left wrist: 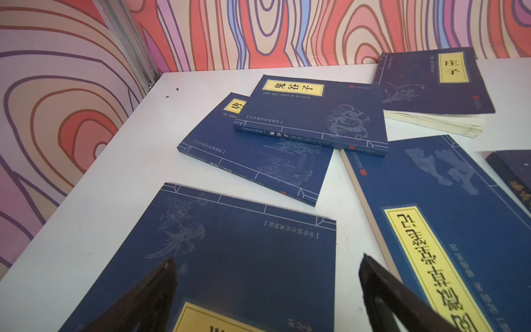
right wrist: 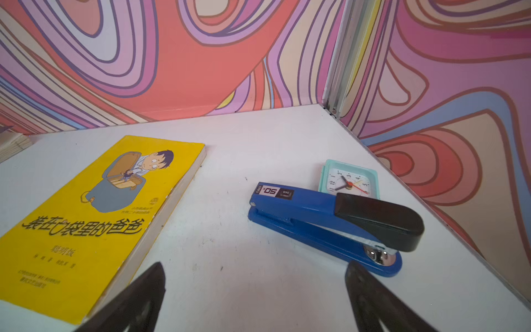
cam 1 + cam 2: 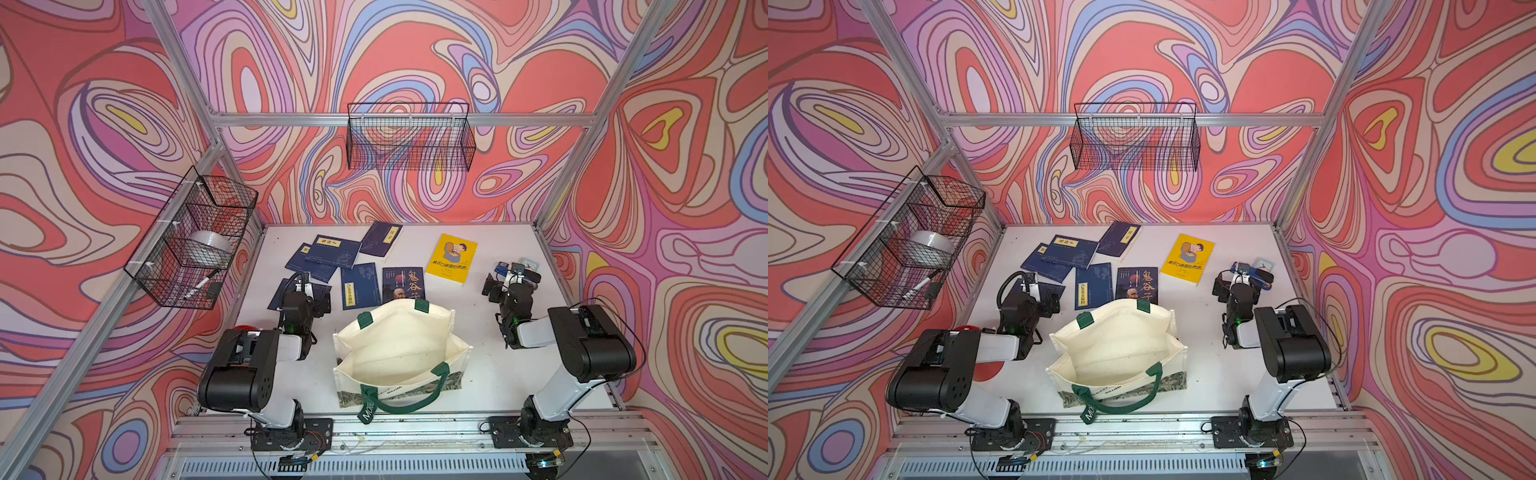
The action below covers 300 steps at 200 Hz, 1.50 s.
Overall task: Put the books into the canvas bag
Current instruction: Pick up the canvas bag from the center of the board.
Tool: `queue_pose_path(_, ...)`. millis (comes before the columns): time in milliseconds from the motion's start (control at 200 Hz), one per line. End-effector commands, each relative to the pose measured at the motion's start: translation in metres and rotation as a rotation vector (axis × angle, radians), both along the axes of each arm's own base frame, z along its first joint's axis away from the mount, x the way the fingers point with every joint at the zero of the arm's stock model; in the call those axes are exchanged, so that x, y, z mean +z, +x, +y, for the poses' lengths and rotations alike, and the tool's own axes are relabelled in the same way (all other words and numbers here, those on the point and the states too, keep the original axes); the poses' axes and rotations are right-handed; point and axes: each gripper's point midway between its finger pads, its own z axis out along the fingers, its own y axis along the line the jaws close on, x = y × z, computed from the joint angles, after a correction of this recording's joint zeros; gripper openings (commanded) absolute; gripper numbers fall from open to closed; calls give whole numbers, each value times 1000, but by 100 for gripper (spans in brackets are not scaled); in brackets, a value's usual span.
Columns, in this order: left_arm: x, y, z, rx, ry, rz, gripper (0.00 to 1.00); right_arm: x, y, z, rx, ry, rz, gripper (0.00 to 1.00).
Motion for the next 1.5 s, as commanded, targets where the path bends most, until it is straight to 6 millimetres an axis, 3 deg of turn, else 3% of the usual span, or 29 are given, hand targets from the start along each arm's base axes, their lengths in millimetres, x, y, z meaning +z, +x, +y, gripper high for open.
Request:
queue_pose_path(0, 4, 4, -1, -5, -6, -8, 100, -2, -2, -2, -2, 7, 4, 98)
queue_pose_path(1497, 4, 4, 0, -5, -6, -4, 100, 1, -3, -4, -14, 4, -8, 98)
